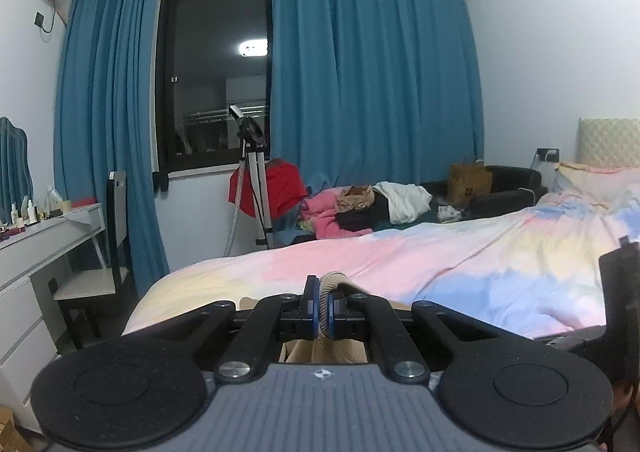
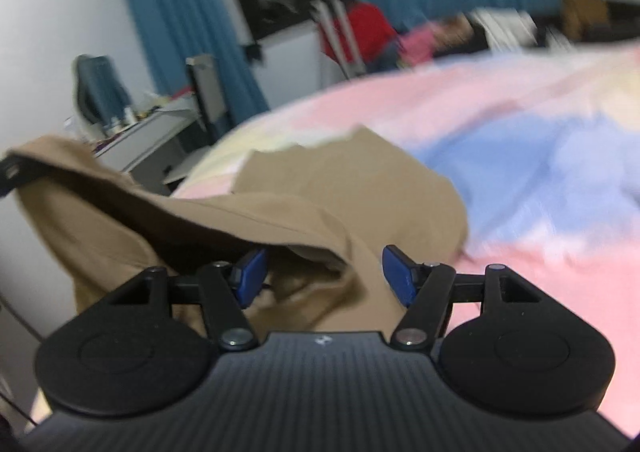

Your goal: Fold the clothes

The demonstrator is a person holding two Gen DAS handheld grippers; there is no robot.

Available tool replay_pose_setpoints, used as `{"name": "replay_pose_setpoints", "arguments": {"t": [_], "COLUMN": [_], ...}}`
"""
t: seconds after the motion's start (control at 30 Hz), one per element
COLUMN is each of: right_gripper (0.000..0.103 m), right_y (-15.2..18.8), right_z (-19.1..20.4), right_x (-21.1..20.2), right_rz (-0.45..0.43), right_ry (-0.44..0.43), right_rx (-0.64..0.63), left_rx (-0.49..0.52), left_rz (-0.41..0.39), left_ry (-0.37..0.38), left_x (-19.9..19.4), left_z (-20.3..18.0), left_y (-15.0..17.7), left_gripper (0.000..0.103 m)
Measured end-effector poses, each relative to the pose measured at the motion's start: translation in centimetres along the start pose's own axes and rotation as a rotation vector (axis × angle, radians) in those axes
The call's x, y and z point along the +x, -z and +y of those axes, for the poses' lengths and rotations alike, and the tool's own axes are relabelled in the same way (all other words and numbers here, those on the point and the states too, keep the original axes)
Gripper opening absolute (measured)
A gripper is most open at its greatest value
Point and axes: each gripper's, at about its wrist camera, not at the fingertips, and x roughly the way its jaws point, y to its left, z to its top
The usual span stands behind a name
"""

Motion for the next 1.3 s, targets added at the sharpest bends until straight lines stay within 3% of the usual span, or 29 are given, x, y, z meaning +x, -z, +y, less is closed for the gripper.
{"name": "replay_pose_setpoints", "arguments": {"t": [0.17,0.23,0.3,0.33,0.47,0.57,0.6,0.73,0.93,1.0,1.1,1.17,1.3], "right_gripper": [0.063,0.026,0.013,0.011,0.009,0.008,0.008,0.008,0.008,0.008,0.008,0.008,0.008], "right_y": [0.1,0.2,0.1,-0.1,-1.3,-1.6,-1.6,-1.6,-1.8,-1.9,-2.1,-2.3,-2.5], "right_z": [-2.7,-3.3,-3.6,-3.4,-2.2,-1.0,-0.7,0.0,-0.5,-0.6,-0.4,-0.3,0.5], "right_x": [1.1,0.8,0.3,-0.1,-1.6,-2.7,-2.9,-3.2,-3.3,-3.6,-4.1,-4.4,-5.2], "right_rz": [0.155,0.164,0.137,0.114,0.009,-0.054,-0.065,-0.084,-0.090,-0.103,-0.129,-0.151,-0.201], "right_ry": [0.015,-0.002,-0.015,-0.024,-0.044,-0.046,-0.045,-0.032,-0.030,-0.043,-0.057,-0.080,-0.104], "right_rx": [0.154,0.191,0.202,0.189,0.081,-0.002,-0.023,-0.081,-0.069,-0.059,-0.066,-0.071,-0.113], "left_rx": [-0.020,-0.020,-0.012,-0.004,0.033,0.074,0.088,0.227,0.430,0.420,0.356,0.316,0.344], "left_rz": [0.014,0.032,0.056,0.071,0.142,0.219,0.245,0.267,0.220,0.160,0.030,0.012,0.128], "left_ry": [-0.027,-0.031,-0.031,-0.028,-0.011,0.017,0.026,0.017,0.011,0.030,0.101,0.146,0.138], "left_x": [0.3,0.6,0.9,1.2,2.1,2.9,3.1,3.7,2.8,1.7,-0.1,0.3,5.0], "left_z": [0.6,1.0,1.2,1.2,1.1,0.9,0.8,-0.6,-2.8,-3.0,-3.3,-4.1,-7.5], "left_y": [-0.1,0.0,0.2,0.3,1.0,1.9,2.2,3.7,4.8,4.2,3.3,3.2,4.7], "left_gripper": [0.004,0.004,0.004,0.004,0.008,0.022,0.033,0.049,0.059,0.066,0.084,0.085,0.084]}}
